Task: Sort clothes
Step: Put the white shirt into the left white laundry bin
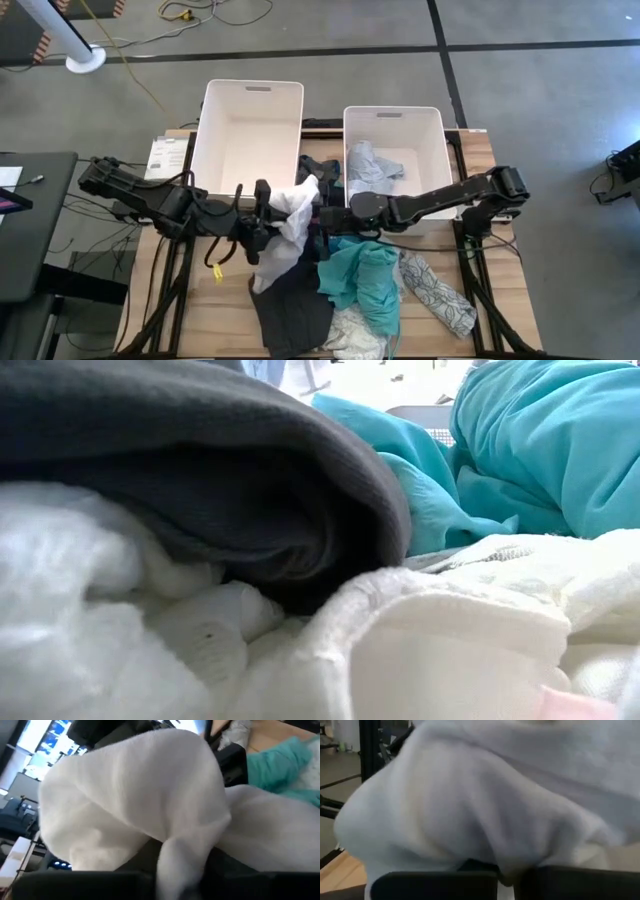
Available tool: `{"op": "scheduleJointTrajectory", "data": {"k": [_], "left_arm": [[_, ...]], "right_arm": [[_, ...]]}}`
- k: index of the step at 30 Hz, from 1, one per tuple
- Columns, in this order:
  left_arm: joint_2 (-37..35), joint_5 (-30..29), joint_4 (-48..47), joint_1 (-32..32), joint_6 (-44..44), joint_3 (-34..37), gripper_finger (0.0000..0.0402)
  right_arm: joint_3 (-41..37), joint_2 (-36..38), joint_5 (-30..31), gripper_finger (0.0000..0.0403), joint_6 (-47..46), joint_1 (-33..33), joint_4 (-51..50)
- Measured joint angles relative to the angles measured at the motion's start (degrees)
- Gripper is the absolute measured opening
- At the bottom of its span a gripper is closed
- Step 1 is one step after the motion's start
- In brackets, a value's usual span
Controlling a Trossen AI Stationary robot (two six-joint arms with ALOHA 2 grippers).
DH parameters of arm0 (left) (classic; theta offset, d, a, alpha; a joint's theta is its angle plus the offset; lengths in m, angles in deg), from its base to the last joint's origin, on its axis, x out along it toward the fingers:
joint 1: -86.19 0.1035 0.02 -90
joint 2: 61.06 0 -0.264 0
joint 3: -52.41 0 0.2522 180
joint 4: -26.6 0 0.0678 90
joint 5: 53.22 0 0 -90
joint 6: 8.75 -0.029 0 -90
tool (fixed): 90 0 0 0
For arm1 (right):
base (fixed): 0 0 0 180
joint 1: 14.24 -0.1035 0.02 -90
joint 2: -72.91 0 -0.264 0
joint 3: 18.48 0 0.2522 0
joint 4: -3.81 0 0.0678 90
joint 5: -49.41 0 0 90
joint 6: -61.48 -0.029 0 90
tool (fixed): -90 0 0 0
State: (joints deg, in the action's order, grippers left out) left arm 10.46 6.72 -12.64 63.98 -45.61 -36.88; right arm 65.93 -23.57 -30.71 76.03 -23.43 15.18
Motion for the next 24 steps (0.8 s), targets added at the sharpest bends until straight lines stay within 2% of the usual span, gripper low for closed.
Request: {"op": "scheduleJointTrajectory", "data": {"k": [6, 12, 16, 20, 24], "left_arm": [[-1.0, -9.2, 4.7, -0.3, -1.6, -0.1, 0.0173], [-3.6, -13.0, 3.9, -1.7, -1.4, -2.8, 0.0236], [-6.3, -16.7, 2.6, -3.1, -1.4, -3.3, 0.0253], [-8.4, -20.0, -1.1, -3.2, -0.3, -3.3, 0.0255], [-9.7, -22.9, -1.6, -2.2, 1.3, -3.3, 0.0253]], "right_arm": [[0.1, 2.5, 0.8, 0.0011, 0.6, 0.2, -0.1], [0.2, 6.4, 2.0, 0.0003, 2.9, 0.0, -1.2], [0.2, 9.0, 2.0, 0.0003, 4.1, 0.7, -1.3], [0.2, 11.2, 2.0, 0.0003, 5.1, 2.6, -1.1], [0.2, 12.3, -1.2, 0.0003, 4.6, 5.9, 0.6]]}}
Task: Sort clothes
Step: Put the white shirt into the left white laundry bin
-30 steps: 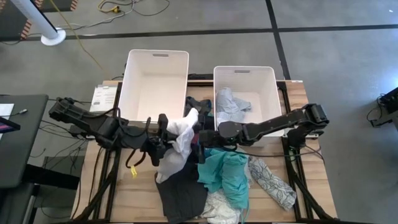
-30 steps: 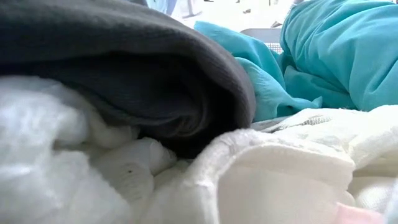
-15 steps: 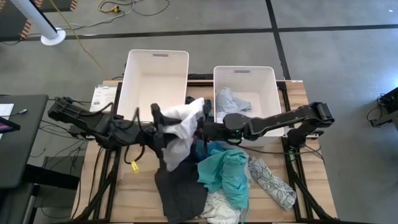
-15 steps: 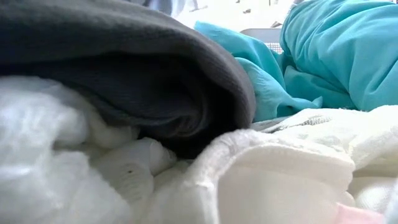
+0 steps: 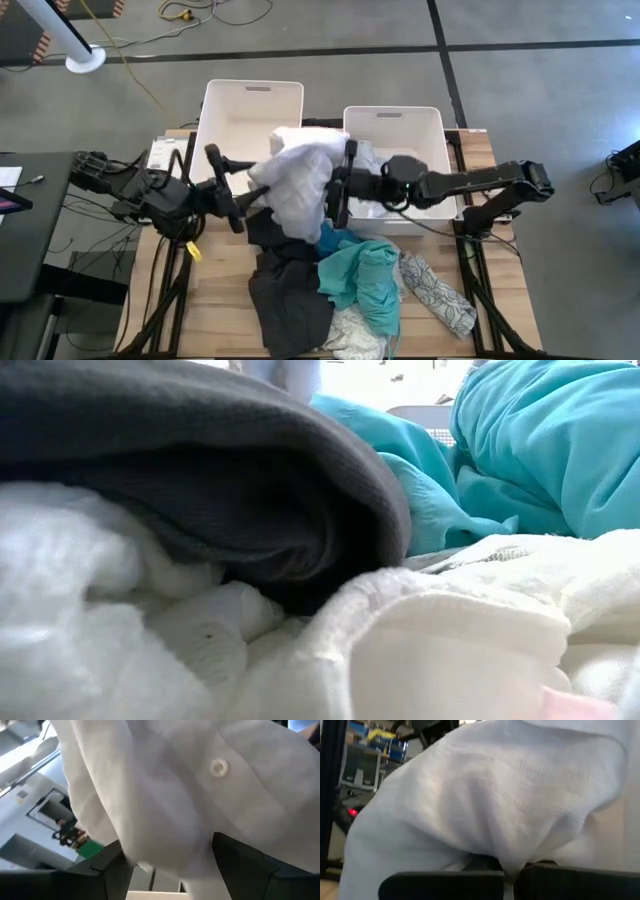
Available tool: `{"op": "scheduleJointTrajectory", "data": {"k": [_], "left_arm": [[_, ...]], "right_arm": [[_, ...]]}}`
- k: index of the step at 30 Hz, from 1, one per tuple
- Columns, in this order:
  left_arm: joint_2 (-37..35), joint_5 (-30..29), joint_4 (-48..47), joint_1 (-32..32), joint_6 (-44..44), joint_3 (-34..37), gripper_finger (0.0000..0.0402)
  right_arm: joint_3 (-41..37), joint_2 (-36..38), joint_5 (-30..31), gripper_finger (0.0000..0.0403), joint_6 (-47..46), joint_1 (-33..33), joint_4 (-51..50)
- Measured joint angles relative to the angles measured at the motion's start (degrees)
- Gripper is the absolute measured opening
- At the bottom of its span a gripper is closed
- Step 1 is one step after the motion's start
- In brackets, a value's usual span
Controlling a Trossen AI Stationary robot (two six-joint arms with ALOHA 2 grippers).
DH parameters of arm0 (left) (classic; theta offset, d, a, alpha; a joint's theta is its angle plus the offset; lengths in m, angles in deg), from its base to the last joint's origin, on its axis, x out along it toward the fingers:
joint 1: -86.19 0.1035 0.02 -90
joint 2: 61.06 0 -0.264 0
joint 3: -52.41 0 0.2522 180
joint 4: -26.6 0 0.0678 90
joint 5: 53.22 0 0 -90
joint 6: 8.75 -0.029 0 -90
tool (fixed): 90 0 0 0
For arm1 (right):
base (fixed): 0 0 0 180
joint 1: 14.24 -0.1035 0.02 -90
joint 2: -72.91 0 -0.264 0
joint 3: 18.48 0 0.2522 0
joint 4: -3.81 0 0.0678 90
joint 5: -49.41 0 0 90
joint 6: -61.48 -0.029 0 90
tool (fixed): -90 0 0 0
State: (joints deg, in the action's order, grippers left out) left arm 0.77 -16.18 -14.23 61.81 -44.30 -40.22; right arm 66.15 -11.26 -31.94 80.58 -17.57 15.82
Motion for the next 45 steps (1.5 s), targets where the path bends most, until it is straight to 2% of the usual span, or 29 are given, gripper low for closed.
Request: {"op": "scheduleJointTrajectory", "data": {"k": [6, 12, 19, 24, 36, 42, 45], "left_arm": [[-0.4, -0.1, 0.0, 3.2, 1.3, 0.0, 0.0253], [-0.5, -0.2, 0.9, 8.6, 2.4, 0.0, 0.0253], [-0.9, -0.2, 5.3, 13.5, -2.1, 0.0, 0.0245], [-0.9, -0.2, 8.4, 16.1, -6.7, 0.0, 0.0197], [-4.0, -1.1, 10.9, 21.5, -12.0, 0.0, 0.0020], [-7.6, -5.2, 11.0, 22.1, -14.7, 0.0, 0.0009], [-9.1, -6.5, 10.1, 22.1, -14.7, 0.0, 0.0005]], "right_arm": [[4.2, -2.1, -9.0, 0.0003, -4.3, 5.9, -0.1], [11.1, -5.9, -14.9, 0.0002, -4.6, 9.5, -1.8], [21.9, -11.0, -21.3, 0.0002, -4.6, 13.0, -7.1], [30.7, -15.3, -25.0, 0.0002, -5.4, 15.6, -11.7], [49.5, -27.6, -36.8, 0.0001, -13.0, 21.8, -17.9], [55.6, -32.9, -41.7, 0.0001, -16.8, 23.8, -19.4], [56.7, -34.5, -42.0, 0.0003, -17.2, 24.5, -21.6]]}}
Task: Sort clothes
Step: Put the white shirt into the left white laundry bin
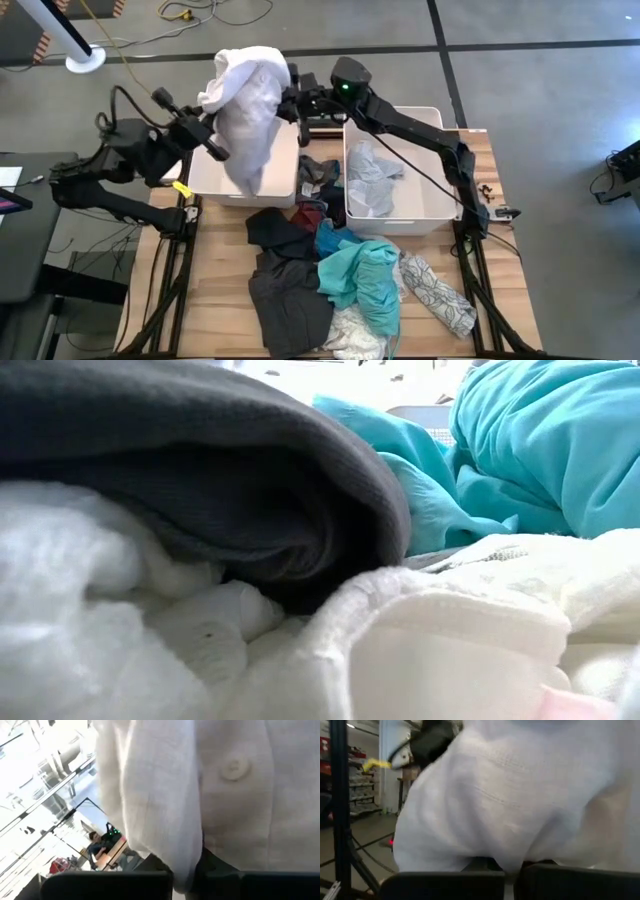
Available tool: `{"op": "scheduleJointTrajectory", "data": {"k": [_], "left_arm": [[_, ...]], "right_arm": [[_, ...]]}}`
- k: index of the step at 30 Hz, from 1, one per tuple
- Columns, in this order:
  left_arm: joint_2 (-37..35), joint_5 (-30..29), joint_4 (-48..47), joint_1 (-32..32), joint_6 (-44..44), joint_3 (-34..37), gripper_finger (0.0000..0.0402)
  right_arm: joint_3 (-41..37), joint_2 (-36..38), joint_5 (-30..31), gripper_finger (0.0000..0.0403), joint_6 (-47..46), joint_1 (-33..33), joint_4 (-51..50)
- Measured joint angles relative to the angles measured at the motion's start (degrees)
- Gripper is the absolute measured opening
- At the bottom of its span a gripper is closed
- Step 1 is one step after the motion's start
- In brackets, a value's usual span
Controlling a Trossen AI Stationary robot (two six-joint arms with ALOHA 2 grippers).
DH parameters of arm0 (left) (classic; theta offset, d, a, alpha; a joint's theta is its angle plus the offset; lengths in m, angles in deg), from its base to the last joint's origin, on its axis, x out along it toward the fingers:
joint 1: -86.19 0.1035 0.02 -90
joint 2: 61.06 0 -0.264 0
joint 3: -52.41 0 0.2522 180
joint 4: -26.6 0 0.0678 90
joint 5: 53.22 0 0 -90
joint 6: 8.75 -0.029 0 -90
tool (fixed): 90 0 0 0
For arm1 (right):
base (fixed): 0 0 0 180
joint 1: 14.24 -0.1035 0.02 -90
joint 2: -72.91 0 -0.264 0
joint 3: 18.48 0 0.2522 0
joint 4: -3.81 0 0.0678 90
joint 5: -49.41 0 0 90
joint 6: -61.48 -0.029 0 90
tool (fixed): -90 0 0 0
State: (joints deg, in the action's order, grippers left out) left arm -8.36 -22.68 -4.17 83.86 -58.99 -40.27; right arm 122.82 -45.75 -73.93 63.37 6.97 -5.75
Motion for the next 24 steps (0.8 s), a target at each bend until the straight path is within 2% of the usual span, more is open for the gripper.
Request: {"op": "scheduleJointTrajectory", "data": {"k": [3, 12, 18, 24], "left_arm": [[-0.9, -0.2, -3.8, 0.0, 2.3, 0.0, 0.0004], [0.4, 0.0, -23.0, 0.9, 12.4, 0.0, 0.0005], [2.0, 0.4, -28.4, 3.6, 16.3, 0.0, 0.0005], [4.6, 5.3, -33.8, 6.2, 21.0, 0.1, 0.0005]], "right_arm": [[0.0, -1.2, -0.1, 0.0003, 0.0, 0.4, -2.4], [-1.1, -1.8, -0.1, 0.0005, 4.4, 0.7, -16.6], [-1.2, -1.8, 0.3, 0.0007, 4.6, 0.7, -22.8], [-1.2, -1.8, 0.4, 0.0020, 5.8, 1.0, -32.6]]}}
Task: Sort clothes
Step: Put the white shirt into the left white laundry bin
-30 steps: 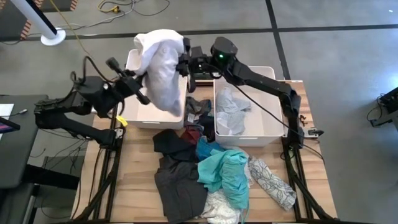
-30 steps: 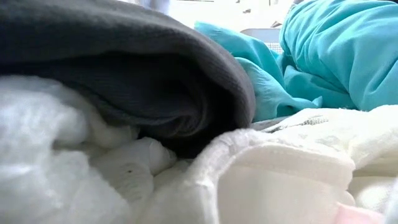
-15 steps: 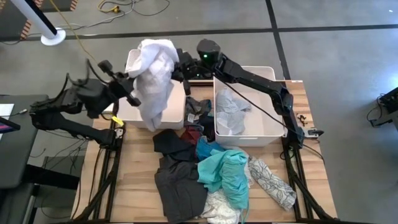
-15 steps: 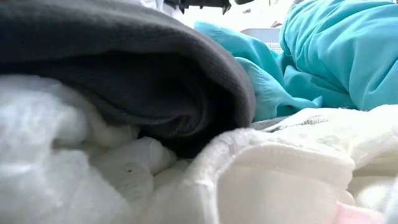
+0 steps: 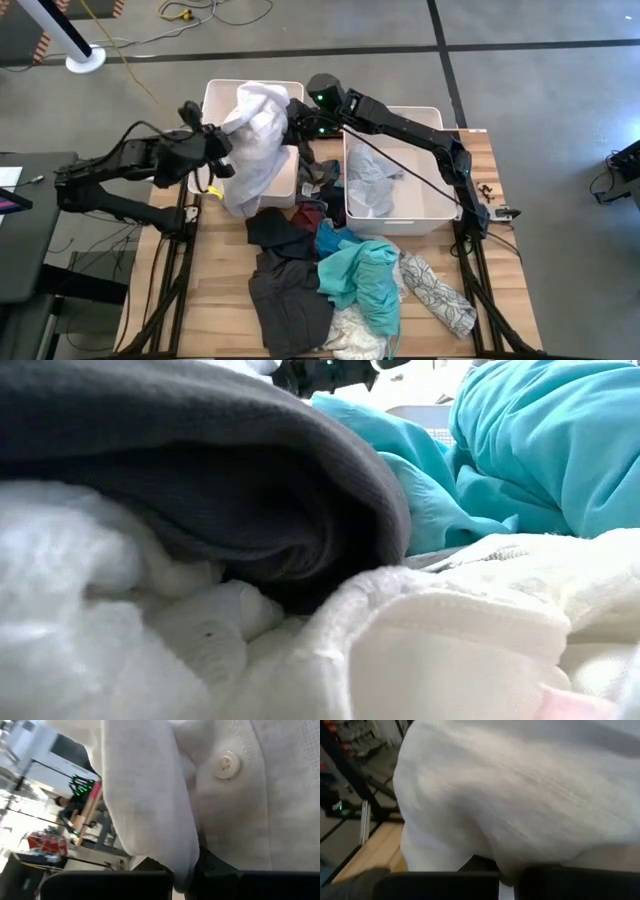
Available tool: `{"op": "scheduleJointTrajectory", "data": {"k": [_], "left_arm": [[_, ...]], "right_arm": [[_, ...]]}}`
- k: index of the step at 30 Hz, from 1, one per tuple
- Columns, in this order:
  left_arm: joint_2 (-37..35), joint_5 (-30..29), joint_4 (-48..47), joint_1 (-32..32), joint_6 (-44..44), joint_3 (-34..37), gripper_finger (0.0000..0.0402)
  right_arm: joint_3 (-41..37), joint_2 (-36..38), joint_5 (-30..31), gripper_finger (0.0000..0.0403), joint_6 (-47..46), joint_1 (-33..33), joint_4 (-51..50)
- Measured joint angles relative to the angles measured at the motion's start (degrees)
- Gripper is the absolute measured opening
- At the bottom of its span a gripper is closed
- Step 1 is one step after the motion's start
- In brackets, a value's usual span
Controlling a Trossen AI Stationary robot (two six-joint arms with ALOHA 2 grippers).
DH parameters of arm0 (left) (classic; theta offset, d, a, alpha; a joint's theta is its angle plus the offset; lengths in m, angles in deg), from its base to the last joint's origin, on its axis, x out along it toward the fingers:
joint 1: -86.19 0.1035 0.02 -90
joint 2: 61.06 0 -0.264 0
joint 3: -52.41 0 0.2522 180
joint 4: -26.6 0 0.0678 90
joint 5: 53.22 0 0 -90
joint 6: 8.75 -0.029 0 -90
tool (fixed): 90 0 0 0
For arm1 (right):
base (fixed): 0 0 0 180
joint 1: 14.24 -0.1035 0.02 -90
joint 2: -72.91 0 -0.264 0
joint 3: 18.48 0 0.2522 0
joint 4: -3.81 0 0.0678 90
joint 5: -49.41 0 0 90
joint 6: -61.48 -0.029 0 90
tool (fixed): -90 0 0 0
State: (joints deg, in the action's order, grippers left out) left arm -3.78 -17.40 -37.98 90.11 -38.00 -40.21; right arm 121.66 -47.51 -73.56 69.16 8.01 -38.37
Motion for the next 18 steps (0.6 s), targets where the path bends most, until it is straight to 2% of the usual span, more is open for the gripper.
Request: {"op": "scheduleJointTrajectory", "data": {"k": [9, 12, 18], "left_arm": [[4.4, 0.3, -1.1, 4.8, 0.6, 4.7, 0.0005], [5.7, 2.8, -1.1, 6.9, 0.4, 6.1, 0.0005], [8.0, 5.6, -1.3, 11.0, 0.4, 6.9, 0.0005]], "right_arm": [[0.0, 0.0, 5.0, 0.0061, 4.0, 0.4, -13.1], [0.0, 0.0, 5.1, 0.0078, 5.4, 0.4, -15.8], [0.0, 0.0, 5.1, 0.0142, 8.2, 0.3, -20.1]]}}
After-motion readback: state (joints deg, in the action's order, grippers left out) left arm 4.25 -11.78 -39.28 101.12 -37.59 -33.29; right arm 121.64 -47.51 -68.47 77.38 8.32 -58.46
